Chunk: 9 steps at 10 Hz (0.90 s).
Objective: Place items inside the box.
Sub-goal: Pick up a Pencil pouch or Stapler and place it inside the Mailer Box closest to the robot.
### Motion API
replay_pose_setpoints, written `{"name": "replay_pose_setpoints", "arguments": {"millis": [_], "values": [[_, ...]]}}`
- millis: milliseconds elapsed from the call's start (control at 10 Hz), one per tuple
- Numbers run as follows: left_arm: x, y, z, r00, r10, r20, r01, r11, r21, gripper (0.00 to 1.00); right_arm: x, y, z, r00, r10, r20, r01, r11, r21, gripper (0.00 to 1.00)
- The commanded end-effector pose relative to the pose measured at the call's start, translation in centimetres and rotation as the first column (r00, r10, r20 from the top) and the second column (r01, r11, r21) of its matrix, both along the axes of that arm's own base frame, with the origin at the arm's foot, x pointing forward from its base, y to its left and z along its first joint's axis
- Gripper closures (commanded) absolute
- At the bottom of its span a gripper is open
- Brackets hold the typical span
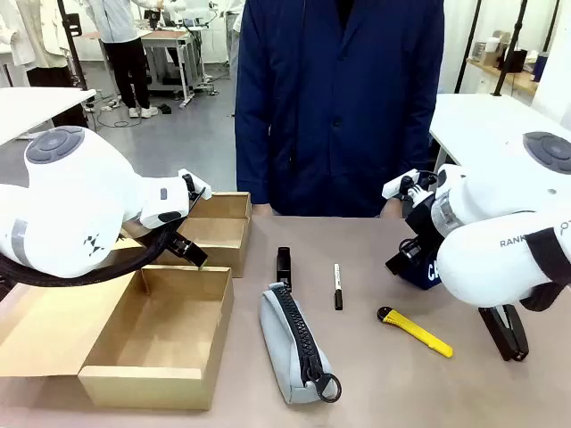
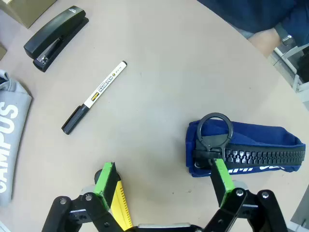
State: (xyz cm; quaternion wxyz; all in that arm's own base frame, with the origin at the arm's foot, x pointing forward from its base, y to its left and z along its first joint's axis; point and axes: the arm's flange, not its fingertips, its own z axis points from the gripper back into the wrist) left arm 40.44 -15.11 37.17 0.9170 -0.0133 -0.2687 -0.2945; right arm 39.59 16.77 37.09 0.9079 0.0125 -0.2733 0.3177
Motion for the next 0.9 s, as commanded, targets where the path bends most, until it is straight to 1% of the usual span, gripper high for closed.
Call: {"name": "replay_pose_setpoints", "arguments": {"millis": [0,800], "values": [[0.0,0.0,0.0,1.0,0.0,0.0,0.0,1.0,0.0,0.0,0.0,0.0,0.01,1.0,0.0,0.0,0.0,1.0,0.0,0.0],[0.0,0.0,0.0,1.0,0.0,0.0,0.0,1.0,0.0,0.0,0.0,0.0,0.01,1.0,0.0,0.0,0.0,1.0,0.0,0.0]]}}
